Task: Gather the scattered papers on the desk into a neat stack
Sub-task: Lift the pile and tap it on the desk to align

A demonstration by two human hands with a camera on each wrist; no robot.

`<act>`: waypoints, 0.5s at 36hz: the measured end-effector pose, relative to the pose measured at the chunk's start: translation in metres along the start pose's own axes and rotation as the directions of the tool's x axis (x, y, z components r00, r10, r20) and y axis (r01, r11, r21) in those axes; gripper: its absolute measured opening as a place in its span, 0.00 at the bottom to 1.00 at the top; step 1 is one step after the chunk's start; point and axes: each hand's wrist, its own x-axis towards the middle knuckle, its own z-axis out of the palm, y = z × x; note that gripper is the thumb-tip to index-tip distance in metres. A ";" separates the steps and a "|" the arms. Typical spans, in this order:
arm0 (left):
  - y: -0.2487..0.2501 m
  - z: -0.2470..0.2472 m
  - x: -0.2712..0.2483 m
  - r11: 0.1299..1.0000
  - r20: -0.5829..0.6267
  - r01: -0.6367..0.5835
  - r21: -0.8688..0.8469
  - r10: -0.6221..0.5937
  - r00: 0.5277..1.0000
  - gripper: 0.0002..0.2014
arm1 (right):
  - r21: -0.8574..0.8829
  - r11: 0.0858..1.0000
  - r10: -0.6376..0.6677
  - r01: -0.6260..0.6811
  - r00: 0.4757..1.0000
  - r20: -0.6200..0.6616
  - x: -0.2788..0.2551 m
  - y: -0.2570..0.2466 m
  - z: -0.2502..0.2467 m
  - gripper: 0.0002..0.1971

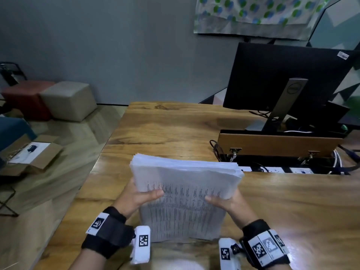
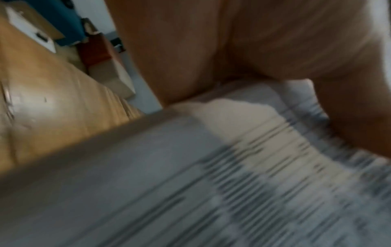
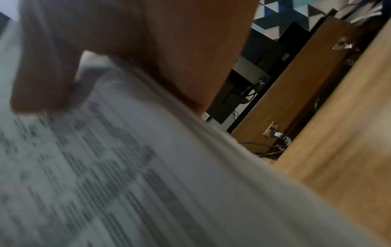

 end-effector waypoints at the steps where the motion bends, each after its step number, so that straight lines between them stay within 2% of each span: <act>1: 0.000 0.002 0.001 0.999 0.020 0.035 0.040 -0.036 0.999 0.41 | -0.021 0.999 0.027 -0.027 1.000 0.016 0.002 0.001 0.000 0.33; 3: 0.007 0.010 0.001 0.996 -0.001 0.056 0.072 -0.056 0.998 0.35 | -0.066 0.997 0.031 -0.031 1.000 -0.001 0.005 -0.002 0.001 0.25; 5: 0.021 0.019 0.001 0.997 -0.037 0.014 0.082 -0.011 0.999 0.22 | -0.087 0.996 -0.014 0.011 0.999 -0.038 0.007 -0.011 0.002 0.21; 7: 0.039 0.023 0.000 0.994 -0.063 -0.050 0.093 0.056 0.996 0.17 | -0.074 0.994 -0.081 0.076 0.994 -0.074 0.005 -0.024 0.002 0.25; 9: 0.051 0.023 0.000 0.988 -0.081 -0.125 0.091 0.133 0.988 0.19 | -0.050 0.986 -0.164 0.160 0.983 -0.077 0.002 -0.036 0.003 0.30; 11: 0.058 0.023 -0.001 0.980 -0.084 -0.185 0.076 0.191 0.978 0.20 | -0.034 0.974 -0.225 0.223 0.972 -0.070 -0.002 -0.045 0.003 0.30; 13: 0.052 0.022 -0.001 0.981 -0.085 -0.186 0.053 0.190 0.978 0.20 | -0.050 0.974 -0.225 0.222 0.971 -0.076 -0.002 -0.044 0.003 0.29; 15: 0.033 0.017 0.000 0.994 -0.076 -0.093 0.049 0.096 0.992 0.22 | -0.082 0.988 -0.141 0.133 0.986 -0.089 0.002 -0.028 0.002 0.27; 18: -0.002 0.014 -0.002 0.990 -0.056 0.110 0.089 -0.106 0.993 0.38 | -0.143 0.989 0.032 -0.043 0.996 -0.082 0.005 0.010 0.000 0.22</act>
